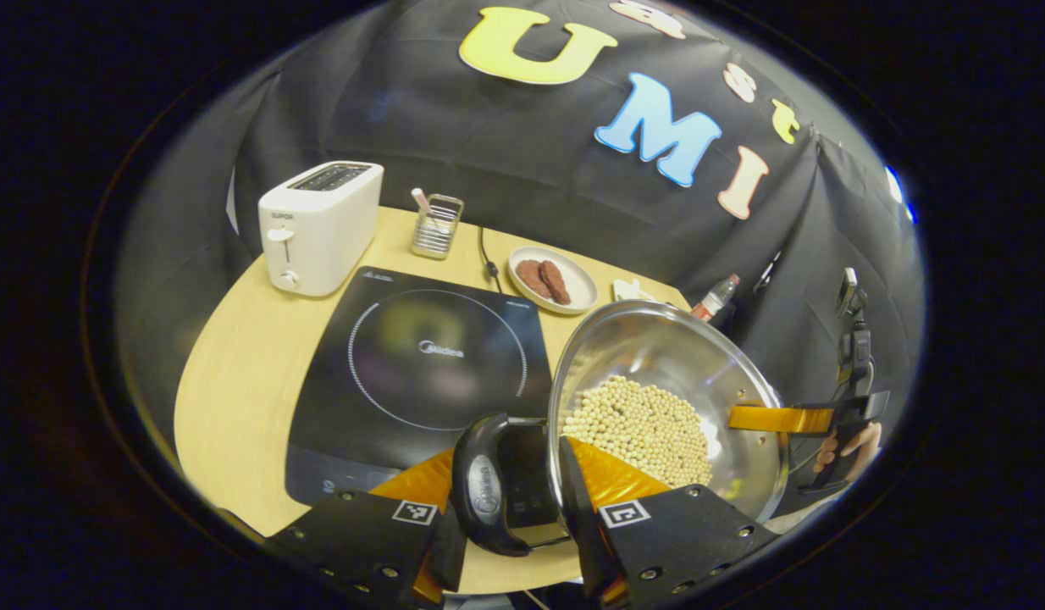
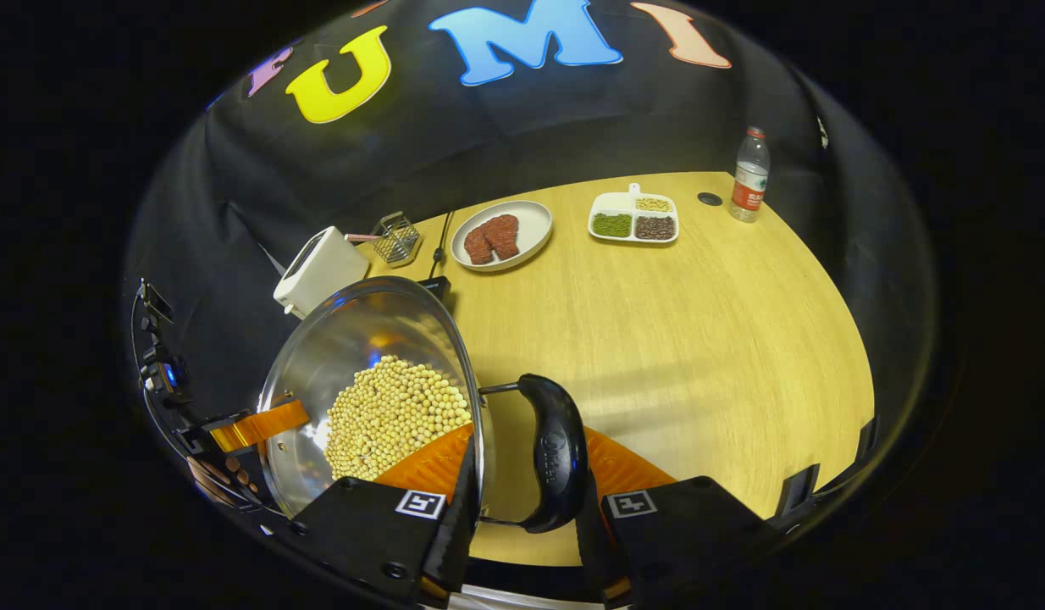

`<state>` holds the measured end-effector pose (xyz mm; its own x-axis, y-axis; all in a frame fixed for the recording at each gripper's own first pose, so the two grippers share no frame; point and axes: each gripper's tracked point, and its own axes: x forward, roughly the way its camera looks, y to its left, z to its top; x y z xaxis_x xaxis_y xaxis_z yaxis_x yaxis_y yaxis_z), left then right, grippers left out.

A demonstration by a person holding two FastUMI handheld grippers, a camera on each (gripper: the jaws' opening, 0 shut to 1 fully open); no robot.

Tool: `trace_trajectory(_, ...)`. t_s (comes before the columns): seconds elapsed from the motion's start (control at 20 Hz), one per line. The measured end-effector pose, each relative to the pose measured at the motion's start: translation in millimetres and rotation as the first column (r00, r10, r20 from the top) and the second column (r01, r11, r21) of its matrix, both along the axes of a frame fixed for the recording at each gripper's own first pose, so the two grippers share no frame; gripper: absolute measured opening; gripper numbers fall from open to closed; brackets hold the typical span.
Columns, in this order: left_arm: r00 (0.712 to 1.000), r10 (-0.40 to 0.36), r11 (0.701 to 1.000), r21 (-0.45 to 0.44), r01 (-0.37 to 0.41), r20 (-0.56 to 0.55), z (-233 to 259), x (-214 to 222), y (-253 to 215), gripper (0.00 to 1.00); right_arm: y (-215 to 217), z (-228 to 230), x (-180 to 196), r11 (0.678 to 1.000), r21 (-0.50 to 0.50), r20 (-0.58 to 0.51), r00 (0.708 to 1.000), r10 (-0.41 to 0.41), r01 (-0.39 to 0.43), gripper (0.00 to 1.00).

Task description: First push the handle of the pot to place it horizontally, then grasp the pot with both hands and set it on the induction cooktop.

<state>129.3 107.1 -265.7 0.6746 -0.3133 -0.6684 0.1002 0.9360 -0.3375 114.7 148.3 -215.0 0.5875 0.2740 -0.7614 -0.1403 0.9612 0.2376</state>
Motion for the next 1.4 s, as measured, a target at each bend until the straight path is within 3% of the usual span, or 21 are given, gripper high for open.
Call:
trace_trajectory(0.2, 1.0, 0.023, 1.0, 0.013, -0.023, 0.011, -3, 21, 43, 0.54, 41, -6, 21, 0.999, 0.019, 0.001, 1.0, 0.026, -0.026, 0.51)
trace_trajectory(0.3, 0.999, 0.033, 0.999, 0.026, -0.033, 0.019, -7, 37, 63, 0.54, 61, -11, 36, 0.999, 0.033, -0.003, 0.999, 0.032, -0.032, 0.54)
trace_trajectory(0.7, 0.996, 0.063, 0.997, 0.029, -0.065, 0.059, -33, 91, 114, 0.54, 116, -33, 83, 0.997, 0.069, 0.002, 0.999, 0.043, -0.043, 0.51)
trace_trajectory(0.9, 0.996, 0.08, 0.996, 0.031, -0.082, 0.047, -49, 110, 137, 0.54, 134, -45, 105, 0.996, 0.092, -0.011, 1.0, 0.022, -0.021, 0.54)
trace_trajectory(0.95, 0.996, 0.079, 0.996, 0.032, -0.08, 0.045, -50, 116, 141, 0.54, 137, -47, 109, 0.995, 0.098, -0.011, 1.0, 0.016, -0.015, 0.51)
trace_trajectory(1.0, 0.996, 0.077, 0.996, 0.034, -0.078, 0.04, -53, 122, 143, 0.54, 139, -49, 113, 0.995, 0.102, -0.013, 1.0, 0.014, -0.013, 0.54)
trace_trajectory(1.05, 0.997, 0.073, 0.996, 0.041, -0.074, 0.039, -55, 128, 145, 0.54, 142, -52, 117, 0.995, 0.104, -0.015, 1.0, 0.013, -0.011, 0.51)
trace_trajectory(1.4, 0.998, 0.047, 0.997, 0.065, -0.049, 0.031, -65, 157, 150, 0.54, 151, -62, 138, 0.992, 0.122, -0.037, 0.999, -0.013, 0.018, 0.51)
